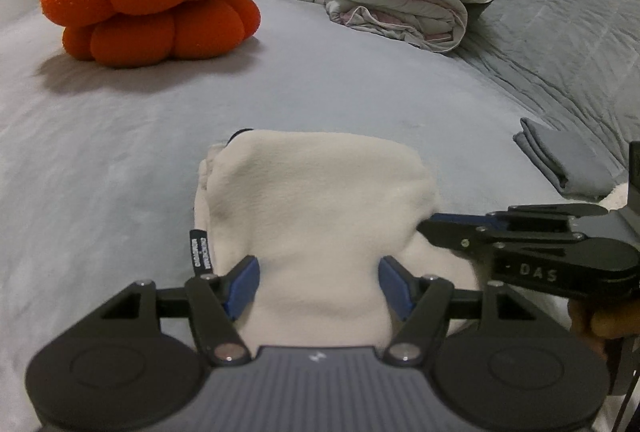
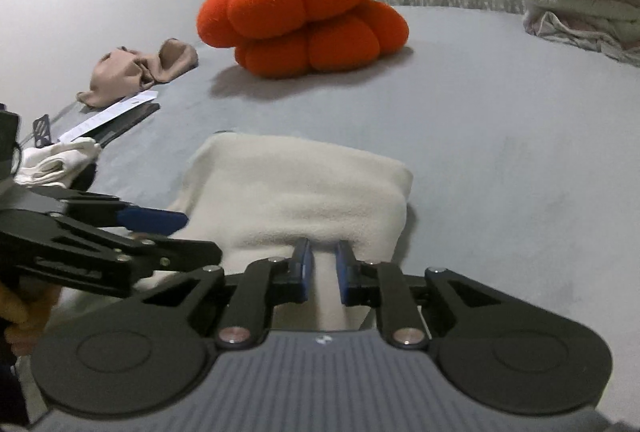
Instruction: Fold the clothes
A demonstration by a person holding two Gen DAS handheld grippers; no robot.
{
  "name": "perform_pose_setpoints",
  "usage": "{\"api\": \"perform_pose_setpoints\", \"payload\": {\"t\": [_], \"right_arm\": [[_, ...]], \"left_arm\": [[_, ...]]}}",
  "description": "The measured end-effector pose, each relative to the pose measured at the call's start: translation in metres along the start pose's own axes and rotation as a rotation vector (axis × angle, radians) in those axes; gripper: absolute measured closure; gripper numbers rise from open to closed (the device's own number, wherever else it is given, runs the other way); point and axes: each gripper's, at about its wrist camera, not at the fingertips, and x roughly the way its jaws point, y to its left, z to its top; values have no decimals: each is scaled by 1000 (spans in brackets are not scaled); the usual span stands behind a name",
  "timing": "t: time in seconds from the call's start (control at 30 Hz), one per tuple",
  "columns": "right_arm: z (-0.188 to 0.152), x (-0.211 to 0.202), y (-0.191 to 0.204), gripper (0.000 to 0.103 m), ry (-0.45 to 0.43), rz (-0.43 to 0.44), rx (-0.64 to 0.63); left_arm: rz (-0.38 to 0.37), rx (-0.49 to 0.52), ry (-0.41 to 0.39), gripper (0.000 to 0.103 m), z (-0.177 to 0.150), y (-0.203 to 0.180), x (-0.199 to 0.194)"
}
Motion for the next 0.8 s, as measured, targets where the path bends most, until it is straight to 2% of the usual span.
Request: {"api": "perform_pose_setpoints", "payload": {"t": [0.23,0.37,0.4,0.43,0.53,0.67,0.8], "right_arm": [[5,-5,-2,85,15,10,-38],[18,-16,-17,89,-44,45,17],[22,-15,-20,89,-58,34,32],[26,-11,-23,83,-62,17,35],[35,8,-30,81,-37,3,47],[32,36,-31,81,5,-14,77],[32,36,-24,81,19,-41,37]], "left_arm": [[4,-4,4,34,1,1,1],[-2,-6,4,34,1,3,0],[-2,-5,4,34,1,3,0],[-1,-4,4,34,2,3,1],[2,-3,3,34,2,2,1],[9,-1,-3,34,0,0,1],[11,-3,-1,33,1,0,1]]}}
